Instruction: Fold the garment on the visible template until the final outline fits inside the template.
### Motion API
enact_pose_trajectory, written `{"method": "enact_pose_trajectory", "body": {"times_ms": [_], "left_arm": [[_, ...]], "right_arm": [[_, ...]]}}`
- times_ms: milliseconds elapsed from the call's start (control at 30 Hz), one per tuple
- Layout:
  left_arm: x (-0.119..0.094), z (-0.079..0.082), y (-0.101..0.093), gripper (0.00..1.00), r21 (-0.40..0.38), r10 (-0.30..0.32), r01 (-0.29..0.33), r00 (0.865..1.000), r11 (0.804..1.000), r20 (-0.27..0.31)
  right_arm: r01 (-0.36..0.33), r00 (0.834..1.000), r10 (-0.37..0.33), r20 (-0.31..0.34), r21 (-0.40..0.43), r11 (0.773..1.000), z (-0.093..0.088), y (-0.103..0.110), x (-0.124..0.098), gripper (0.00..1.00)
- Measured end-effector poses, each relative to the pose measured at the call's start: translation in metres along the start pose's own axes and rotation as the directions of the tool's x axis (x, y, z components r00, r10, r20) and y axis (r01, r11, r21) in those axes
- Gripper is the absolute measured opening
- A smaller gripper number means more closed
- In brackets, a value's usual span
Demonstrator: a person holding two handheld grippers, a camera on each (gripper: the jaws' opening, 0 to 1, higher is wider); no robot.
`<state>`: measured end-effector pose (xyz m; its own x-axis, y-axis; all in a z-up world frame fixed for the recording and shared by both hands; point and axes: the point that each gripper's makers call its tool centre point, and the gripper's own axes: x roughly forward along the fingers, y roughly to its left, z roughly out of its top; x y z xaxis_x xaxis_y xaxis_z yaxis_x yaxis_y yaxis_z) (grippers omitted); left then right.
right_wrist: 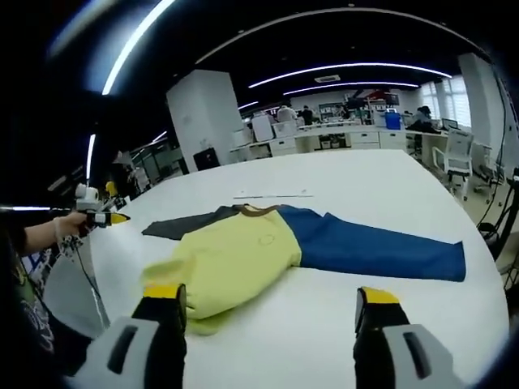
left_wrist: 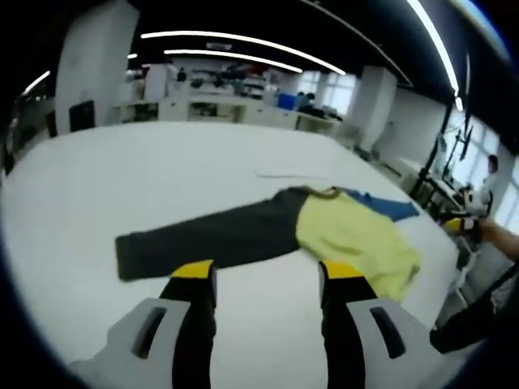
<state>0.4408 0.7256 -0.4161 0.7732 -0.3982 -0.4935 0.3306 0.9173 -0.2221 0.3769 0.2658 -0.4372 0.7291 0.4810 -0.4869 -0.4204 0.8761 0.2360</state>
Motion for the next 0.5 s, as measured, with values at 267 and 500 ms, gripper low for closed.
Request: {"method": "enact_pose_trajectory", "body": {"times_ms": [267, 500], "left_arm": [[-0.007, -0.007, 0.004, 0.45, -0.009, 0.005, -0.005, 1.000, 1.000, -0.004], [-0.019, -0.006, 0.007, 0.45, -0.009, 0.010, -0.010, 1.000, 1.000, 0.007]], "right_arm": [[-0.119, 0.985, 0.107, -0.134, -0.079, 0.990, -0.056, 0.061, 0.029, 0.43], [-0.124, 0.980, 0.088, -0.180, -0.200, 0.972, -0.076, 0.087, 0.066, 0.33]]}}
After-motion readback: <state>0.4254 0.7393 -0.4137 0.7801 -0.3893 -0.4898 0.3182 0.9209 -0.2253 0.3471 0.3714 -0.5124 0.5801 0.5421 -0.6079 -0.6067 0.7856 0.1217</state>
